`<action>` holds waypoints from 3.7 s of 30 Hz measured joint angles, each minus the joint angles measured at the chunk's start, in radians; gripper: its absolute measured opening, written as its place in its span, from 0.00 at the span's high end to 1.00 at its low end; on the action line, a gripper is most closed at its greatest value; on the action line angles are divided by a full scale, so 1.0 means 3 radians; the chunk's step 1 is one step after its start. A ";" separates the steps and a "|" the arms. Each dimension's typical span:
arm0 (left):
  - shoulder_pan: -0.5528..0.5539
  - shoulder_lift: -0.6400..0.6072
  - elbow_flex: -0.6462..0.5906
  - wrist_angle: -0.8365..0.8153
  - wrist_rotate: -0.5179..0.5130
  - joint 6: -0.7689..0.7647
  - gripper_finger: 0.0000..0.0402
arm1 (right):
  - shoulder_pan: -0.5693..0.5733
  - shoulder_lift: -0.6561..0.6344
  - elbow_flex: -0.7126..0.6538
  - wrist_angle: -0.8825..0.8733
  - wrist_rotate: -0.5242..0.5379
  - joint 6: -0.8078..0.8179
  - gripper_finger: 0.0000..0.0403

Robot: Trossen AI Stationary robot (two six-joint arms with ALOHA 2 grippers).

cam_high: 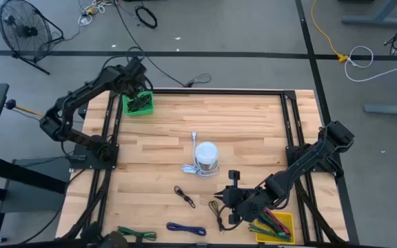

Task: Pick & Place USB Port
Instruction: Put the plain black charger cable into the green basket

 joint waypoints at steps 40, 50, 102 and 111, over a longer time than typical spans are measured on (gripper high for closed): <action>0.0414 0.0005 -0.0924 0.1149 0.0306 0.0149 0.79 | -0.0072 0.0000 0.0000 0.0000 -0.0003 -0.0027 0.93; 0.0404 0.0005 -0.0924 0.1135 0.0327 0.0134 0.77 | -0.0072 0.0000 0.0000 0.0000 -0.0003 -0.0027 0.93; -0.4409 -0.0184 -0.0920 0.2078 0.0377 -0.1828 0.55 | -0.0069 0.0000 0.0000 0.0049 -0.0001 -0.0065 0.93; -0.4644 0.0531 -0.0921 0.2584 0.0300 -0.1793 0.55 | -0.0070 0.0000 0.0000 0.0052 -0.0001 -0.0089 0.93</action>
